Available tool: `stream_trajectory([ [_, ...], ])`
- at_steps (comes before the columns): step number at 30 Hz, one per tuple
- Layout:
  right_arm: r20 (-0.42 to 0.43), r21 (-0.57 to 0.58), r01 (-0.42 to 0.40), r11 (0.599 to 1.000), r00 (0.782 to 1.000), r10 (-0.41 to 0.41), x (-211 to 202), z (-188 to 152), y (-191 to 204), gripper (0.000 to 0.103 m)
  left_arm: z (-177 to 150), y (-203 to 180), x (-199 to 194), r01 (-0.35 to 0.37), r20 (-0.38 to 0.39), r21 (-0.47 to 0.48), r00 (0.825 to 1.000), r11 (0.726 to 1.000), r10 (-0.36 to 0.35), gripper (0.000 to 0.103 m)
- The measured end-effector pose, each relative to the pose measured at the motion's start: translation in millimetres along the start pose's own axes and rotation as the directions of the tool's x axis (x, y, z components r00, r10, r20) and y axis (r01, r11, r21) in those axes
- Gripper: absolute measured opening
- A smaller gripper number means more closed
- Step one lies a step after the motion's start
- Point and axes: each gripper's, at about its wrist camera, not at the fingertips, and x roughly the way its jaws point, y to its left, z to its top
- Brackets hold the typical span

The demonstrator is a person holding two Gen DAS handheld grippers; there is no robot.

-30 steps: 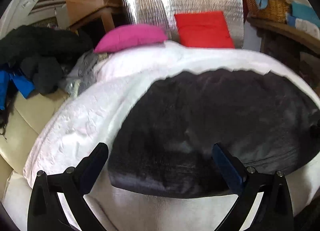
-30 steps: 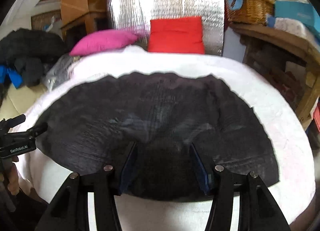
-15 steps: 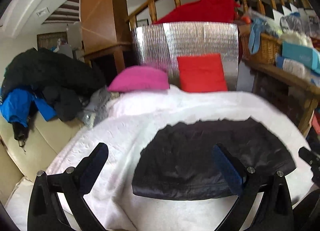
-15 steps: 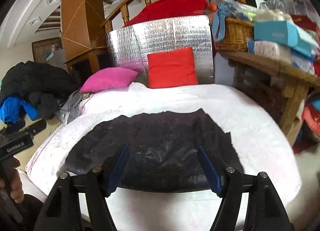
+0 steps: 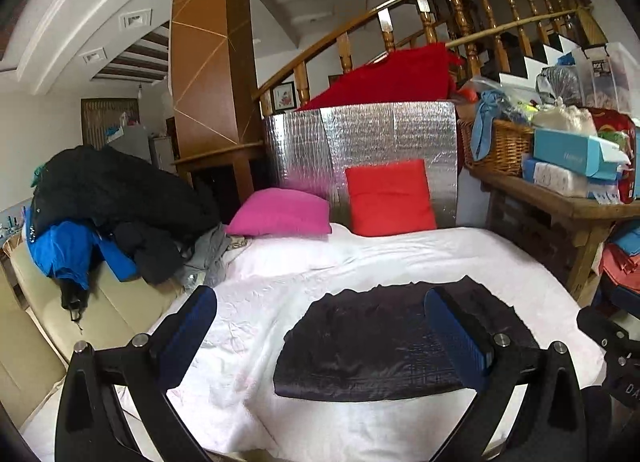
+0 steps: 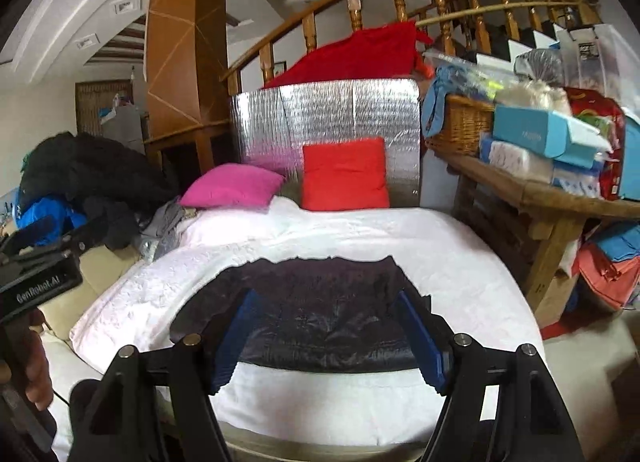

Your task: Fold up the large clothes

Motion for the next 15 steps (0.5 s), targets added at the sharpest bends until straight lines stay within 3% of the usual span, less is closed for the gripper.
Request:
stream_trajectory([
  [10, 0.061, 0.036, 0.049, 0.998, 0.997, -0.051, -50.0, 14.2, 16.9, 0.078, 6.2, -4.9, -43.0, -0.043, 0.042, 0.031, 0.998, 0.999, 0.042, 0.103],
  [15, 0.047, 0.047, 0.037, 0.998, 0.998, -0.039, -57.6, 16.5, 23.0, 0.078, 7.9, -5.1, -59.8, -0.064, 0.065, 0.043, 0.996, 0.997, 0.061, 0.103],
])
